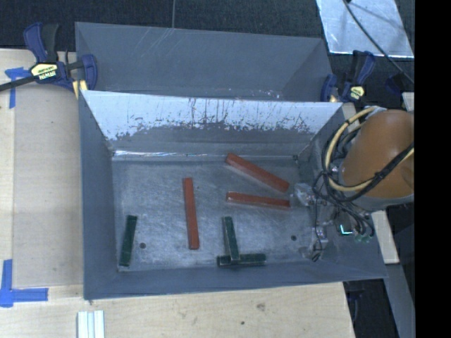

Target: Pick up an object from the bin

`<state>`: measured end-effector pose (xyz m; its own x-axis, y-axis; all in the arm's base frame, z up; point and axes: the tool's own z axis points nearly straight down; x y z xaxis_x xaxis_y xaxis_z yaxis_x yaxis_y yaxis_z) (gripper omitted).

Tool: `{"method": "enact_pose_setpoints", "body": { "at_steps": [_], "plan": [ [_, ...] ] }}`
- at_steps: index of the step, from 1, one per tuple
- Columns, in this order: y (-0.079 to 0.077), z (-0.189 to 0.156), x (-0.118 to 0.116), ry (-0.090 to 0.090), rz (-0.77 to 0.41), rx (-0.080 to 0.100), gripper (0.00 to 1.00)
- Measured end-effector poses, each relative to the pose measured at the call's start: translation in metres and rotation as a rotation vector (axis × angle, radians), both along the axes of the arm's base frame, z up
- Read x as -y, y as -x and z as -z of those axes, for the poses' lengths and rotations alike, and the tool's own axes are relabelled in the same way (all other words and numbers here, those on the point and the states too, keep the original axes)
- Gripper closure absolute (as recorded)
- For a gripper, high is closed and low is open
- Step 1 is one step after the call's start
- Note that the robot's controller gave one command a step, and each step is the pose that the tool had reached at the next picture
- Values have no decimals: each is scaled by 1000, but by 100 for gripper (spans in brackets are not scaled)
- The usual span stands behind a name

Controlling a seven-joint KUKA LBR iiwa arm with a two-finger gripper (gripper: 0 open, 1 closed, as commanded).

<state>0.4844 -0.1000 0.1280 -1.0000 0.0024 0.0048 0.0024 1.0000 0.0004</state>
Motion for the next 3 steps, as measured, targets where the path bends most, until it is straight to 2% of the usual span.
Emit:
{"method": "enact_pose_setpoints", "body": {
  "at_steps": [1, 2, 3],
  "plan": [
    [-36, 57, -71, 0, -168, 8, 0],
    [-44, 53, -145, -4, -257, 11, 0],
    [-5, 52, -60, 2, -463, 8, 0]
  ]
}}
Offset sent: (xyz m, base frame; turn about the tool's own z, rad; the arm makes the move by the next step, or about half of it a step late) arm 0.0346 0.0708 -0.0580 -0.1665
